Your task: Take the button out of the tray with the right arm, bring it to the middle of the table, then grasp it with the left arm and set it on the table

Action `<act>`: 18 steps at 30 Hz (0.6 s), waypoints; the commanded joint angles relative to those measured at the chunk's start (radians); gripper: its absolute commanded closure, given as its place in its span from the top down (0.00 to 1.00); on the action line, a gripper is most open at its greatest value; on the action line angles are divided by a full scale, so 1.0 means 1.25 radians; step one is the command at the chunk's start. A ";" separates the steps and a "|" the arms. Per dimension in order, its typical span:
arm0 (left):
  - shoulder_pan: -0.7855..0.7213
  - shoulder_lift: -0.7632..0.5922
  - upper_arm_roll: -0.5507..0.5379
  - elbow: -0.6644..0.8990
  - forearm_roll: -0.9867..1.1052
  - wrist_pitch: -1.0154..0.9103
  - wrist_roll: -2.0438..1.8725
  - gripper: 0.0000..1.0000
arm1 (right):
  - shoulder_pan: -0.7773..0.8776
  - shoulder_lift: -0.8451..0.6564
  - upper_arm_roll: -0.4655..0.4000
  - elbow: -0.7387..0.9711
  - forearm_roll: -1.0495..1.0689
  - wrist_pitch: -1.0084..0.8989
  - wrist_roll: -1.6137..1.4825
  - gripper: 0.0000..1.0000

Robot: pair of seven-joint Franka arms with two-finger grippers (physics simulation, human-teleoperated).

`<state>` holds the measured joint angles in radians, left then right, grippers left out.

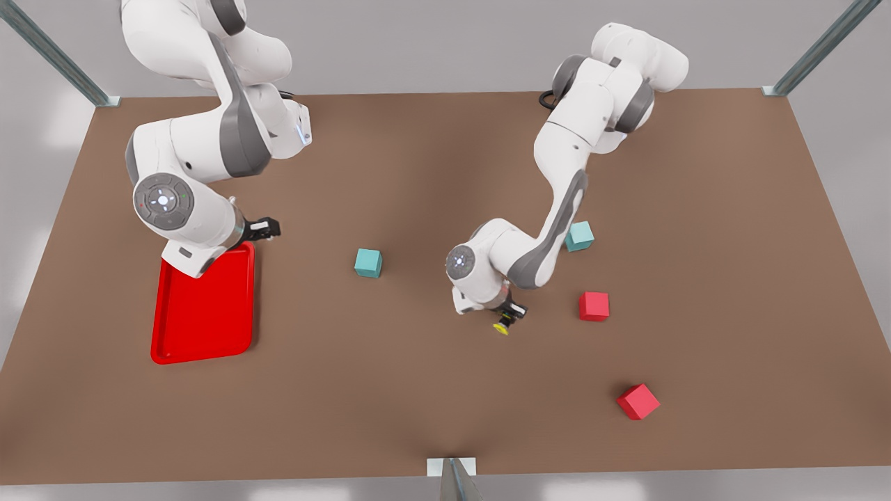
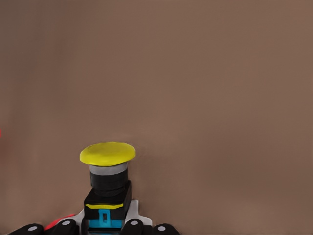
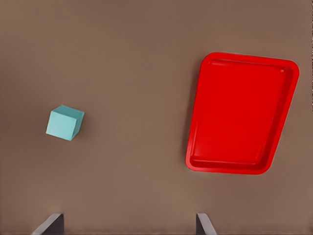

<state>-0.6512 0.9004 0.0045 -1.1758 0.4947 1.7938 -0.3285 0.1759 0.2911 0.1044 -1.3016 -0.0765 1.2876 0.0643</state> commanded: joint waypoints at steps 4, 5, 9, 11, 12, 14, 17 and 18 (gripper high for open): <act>-0.050 0.001 0.010 -0.001 0.234 -0.307 -2.038 0.43 | 0.007 -0.002 0.001 0.003 -0.026 -0.018 0.000 1.00; -0.058 0.007 0.009 -0.003 0.250 -0.322 -2.110 0.43 | 0.007 -0.003 0.001 0.004 -0.026 -0.018 -0.001 1.00; -0.084 0.048 0.009 -0.018 0.365 -0.291 -2.285 0.43 | 0.007 -0.002 0.001 0.003 -0.026 -0.018 0.000 1.00; -0.083 0.050 0.009 -0.035 0.397 -0.270 -2.311 0.43 | 0.005 -0.002 0.001 0.004 -0.027 -0.018 0.000 1.00; -0.083 0.066 0.009 -0.036 0.397 -0.246 -2.316 0.43 | 0.004 -0.002 0.001 0.004 -0.027 -0.018 0.000 1.00; -0.080 0.079 0.009 -0.044 0.424 -0.212 -2.314 0.43 | 0.004 -0.002 0.001 0.006 -0.028 -0.018 0.000 1.00; -0.082 0.093 0.009 -0.079 0.473 -0.186 -2.304 0.43 | 0.005 -0.002 0.001 0.006 -0.026 -0.018 0.001 1.00; -0.082 0.093 0.009 -0.102 0.496 -0.171 -2.304 0.43 | 0.005 -0.002 0.001 0.006 -0.027 -0.018 0.001 1.00</act>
<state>-0.7523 1.0161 0.0150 -1.2854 1.0510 1.5325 -2.0980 0.1822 0.2896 0.1056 -1.2952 -0.1103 1.2671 0.0642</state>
